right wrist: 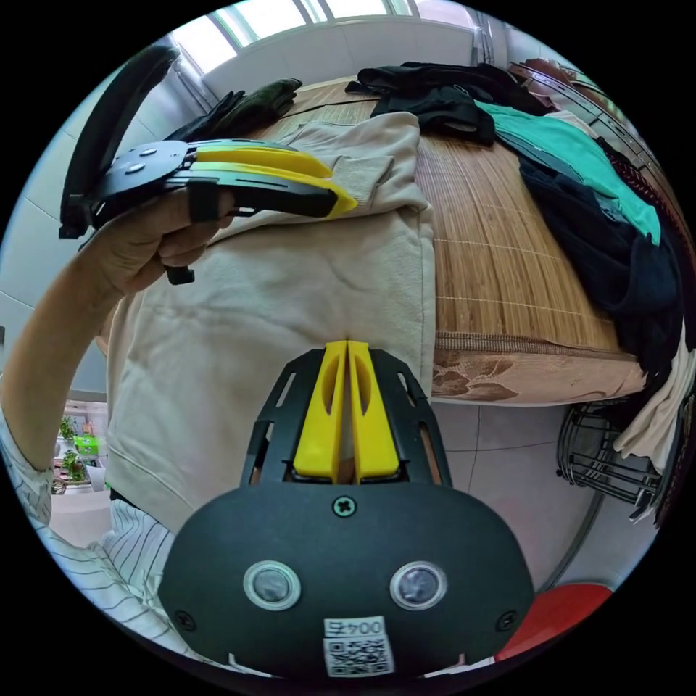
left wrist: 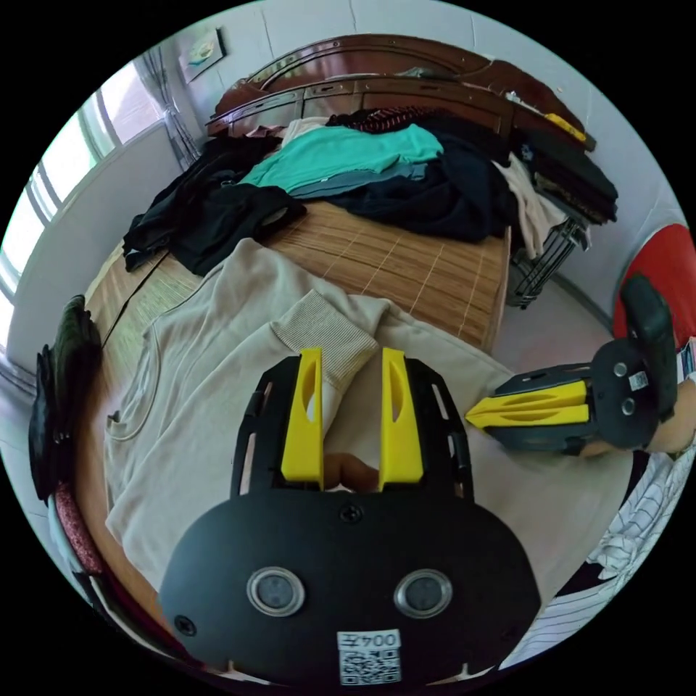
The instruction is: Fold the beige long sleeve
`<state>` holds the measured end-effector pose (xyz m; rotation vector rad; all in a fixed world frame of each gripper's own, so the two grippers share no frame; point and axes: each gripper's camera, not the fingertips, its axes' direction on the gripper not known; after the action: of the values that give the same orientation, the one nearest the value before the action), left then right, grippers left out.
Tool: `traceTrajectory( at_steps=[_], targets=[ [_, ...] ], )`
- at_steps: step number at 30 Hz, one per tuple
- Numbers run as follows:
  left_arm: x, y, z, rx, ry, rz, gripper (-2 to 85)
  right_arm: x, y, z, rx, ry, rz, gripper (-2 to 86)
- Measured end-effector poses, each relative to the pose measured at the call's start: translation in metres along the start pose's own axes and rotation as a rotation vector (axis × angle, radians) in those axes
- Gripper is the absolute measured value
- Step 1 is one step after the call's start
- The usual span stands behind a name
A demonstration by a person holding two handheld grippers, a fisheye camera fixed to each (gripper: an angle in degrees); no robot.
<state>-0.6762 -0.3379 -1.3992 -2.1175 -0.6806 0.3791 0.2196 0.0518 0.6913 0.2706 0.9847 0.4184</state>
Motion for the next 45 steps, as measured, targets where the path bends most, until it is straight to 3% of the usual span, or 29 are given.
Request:
traceTrajectory(
  at_steps=[7, 10, 15, 18, 20, 23, 26, 28, 30, 35, 38, 42, 45],
  targets=[
    [-0.013, 0.010, 0.047, -0.075, -0.069, 0.146, 8.7, 0.014, 0.002, 0.003, 0.000, -0.037, 0.017, -0.7],
    [-0.037, -0.004, 0.034, -0.042, -0.065, 0.114, 4.9, 0.018, 0.003, 0.005, 0.001, -0.038, 0.017, -0.7],
    [-0.143, -0.026, 0.013, 0.033, 0.107, -0.172, 3.2, 0.026, 0.004, 0.006, 0.001, -0.046, 0.023, -0.7],
    [-0.246, -0.014, -0.010, 0.166, 0.309, -0.501, 2.9, 0.030, 0.005, 0.006, 0.001, -0.048, 0.023, -0.7],
    [-0.311, 0.007, -0.056, 0.344, 0.416, -0.709, 2.8, 0.034, 0.006, 0.007, 0.001, -0.056, 0.027, -0.8],
    [-0.334, 0.004, -0.145, 0.518, 0.346, -0.771, 2.8, 0.041, 0.007, 0.007, 0.002, -0.073, 0.035, -0.8],
    [-0.311, -0.044, -0.194, 0.563, 0.224, -0.690, 3.1, 0.046, 0.008, 0.008, 0.002, -0.082, 0.040, -0.8],
    [-0.283, -0.093, -0.179, 0.515, 0.190, -0.618, 3.5, 0.047, 0.009, 0.008, 0.002, -0.079, 0.039, -0.8],
    [-0.248, -0.143, -0.140, 0.454, 0.158, -0.566, 4.1, 0.048, 0.009, 0.008, 0.001, -0.076, 0.037, -0.8],
    [-0.104, -0.285, 0.060, 0.167, 0.080, -0.385, 11.5, 0.053, 0.011, 0.008, 0.002, -0.078, 0.038, -0.8],
    [-0.039, -0.352, 0.124, 0.047, 0.074, -0.303, 14.5, 0.055, 0.012, 0.007, 0.001, -0.079, 0.038, -0.8],
    [-0.022, -0.421, 0.069, 0.152, 0.094, -0.292, 14.6, 0.058, 0.013, 0.008, 0.002, -0.081, 0.039, -0.7],
    [-0.051, -0.444, 0.012, 0.249, 0.011, -0.370, 13.0, 0.057, 0.013, 0.008, 0.000, -0.065, 0.033, -0.7]
  ],
)
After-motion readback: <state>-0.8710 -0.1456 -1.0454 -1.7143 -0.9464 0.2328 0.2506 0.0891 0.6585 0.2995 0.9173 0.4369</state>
